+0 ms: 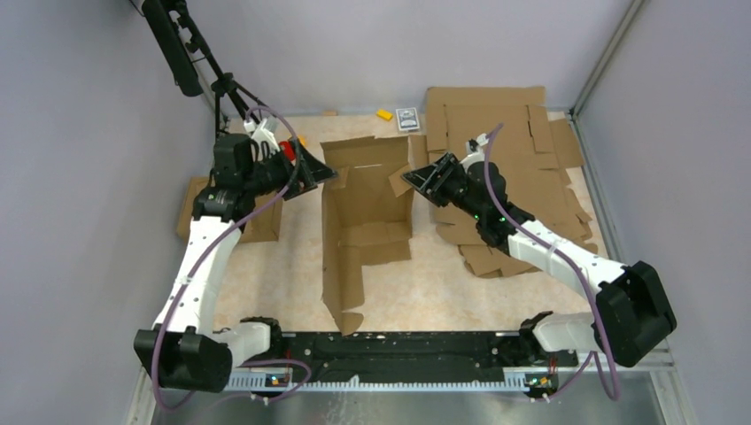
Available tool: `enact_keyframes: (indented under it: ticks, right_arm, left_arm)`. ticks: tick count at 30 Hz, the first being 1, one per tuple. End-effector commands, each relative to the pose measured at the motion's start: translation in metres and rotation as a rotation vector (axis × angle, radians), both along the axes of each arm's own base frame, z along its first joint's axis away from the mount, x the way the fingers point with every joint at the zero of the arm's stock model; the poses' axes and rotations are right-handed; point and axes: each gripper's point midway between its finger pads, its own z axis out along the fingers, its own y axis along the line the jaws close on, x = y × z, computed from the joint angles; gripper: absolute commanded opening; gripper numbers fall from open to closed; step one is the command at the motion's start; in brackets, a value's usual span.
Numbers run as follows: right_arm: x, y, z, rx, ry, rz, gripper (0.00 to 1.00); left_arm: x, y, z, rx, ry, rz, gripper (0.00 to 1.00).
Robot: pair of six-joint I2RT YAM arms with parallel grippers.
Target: Fold the paper box
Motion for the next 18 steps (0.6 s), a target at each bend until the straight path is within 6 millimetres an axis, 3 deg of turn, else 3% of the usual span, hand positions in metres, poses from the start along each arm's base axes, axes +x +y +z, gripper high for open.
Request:
enact_keyframes:
  ticks: [1,8,13,18]
  right_arm:
    - [-0.004,0.004,0.006,-0.026,-0.018,0.012,0.47]
    - [-0.006,0.001,0.005,-0.038,-0.022,0.009,0.47]
    - [-0.006,0.002,0.005,-0.038,-0.023,0.014,0.47]
    - [-0.006,0.002,0.008,-0.037,-0.031,0.014,0.47]
  left_arm:
    - [-0.013,0.009,0.007,0.035,-0.035,0.019,0.88]
    - [-0.029,0.027,0.021,0.092,-0.092,0.12,0.88]
    - [-0.031,0.021,0.068,0.044,-0.184,0.095,0.85]
    - [-0.011,0.018,0.105,0.001,-0.247,0.102,0.82]
